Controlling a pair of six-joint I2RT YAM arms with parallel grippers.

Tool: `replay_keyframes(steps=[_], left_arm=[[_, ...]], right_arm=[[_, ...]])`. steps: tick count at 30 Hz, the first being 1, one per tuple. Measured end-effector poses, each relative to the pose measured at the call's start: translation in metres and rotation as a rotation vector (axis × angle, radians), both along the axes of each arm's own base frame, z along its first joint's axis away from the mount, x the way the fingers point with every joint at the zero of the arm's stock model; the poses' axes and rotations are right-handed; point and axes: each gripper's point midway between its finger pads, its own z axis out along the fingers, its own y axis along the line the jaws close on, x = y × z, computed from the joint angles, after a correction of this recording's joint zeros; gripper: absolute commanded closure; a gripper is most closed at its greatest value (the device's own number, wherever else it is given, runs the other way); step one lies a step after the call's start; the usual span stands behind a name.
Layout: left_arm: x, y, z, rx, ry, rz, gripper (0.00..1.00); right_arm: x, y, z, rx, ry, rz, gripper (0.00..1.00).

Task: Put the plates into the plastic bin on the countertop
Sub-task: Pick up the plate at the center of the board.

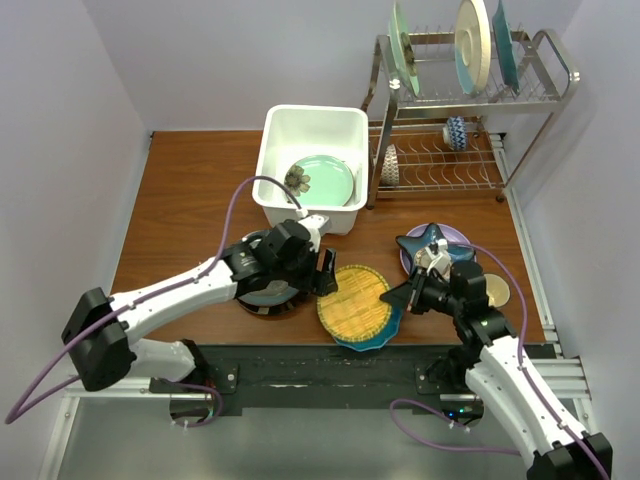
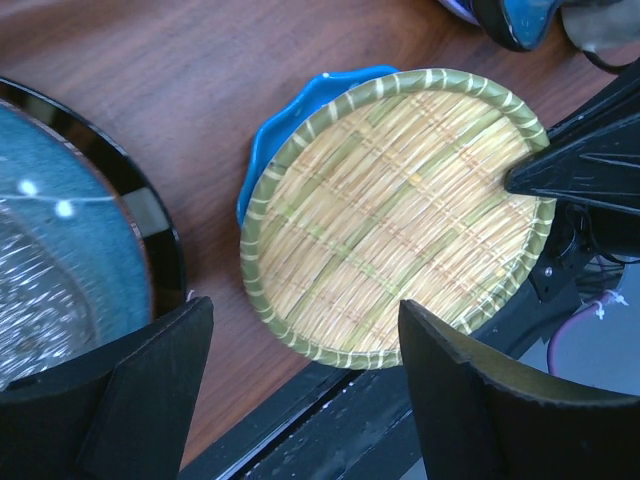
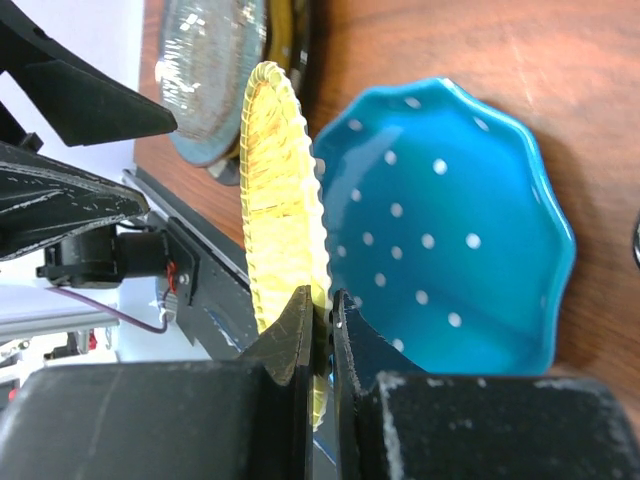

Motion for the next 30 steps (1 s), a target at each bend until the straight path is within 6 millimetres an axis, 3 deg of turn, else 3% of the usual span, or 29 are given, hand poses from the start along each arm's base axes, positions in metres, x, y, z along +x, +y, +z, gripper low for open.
replay_keyframes(steps=[10,14,21,30], left_arm=[[0.026,0.033,0.054,-0.115,-0.126,0.091,0.14],[0.035,0.047,0.065,-0.198,-0.136,0.104,0.16],[0.016,0.031,0.065,-0.302,-0.080,-0.027,0.18],[0.004,0.020,0.076,-0.379,-0.070,-0.127,0.19]], right_arm=[[-0.001,0.010,0.030,0.071,-0.086,0.063,1.00],[-0.002,0.014,0.044,0.113,-0.133,0.086,1.00],[0.000,0.021,0.066,0.176,-0.195,0.113,1.00],[0.004,0.025,0.080,0.200,-0.222,0.129,1.00]])
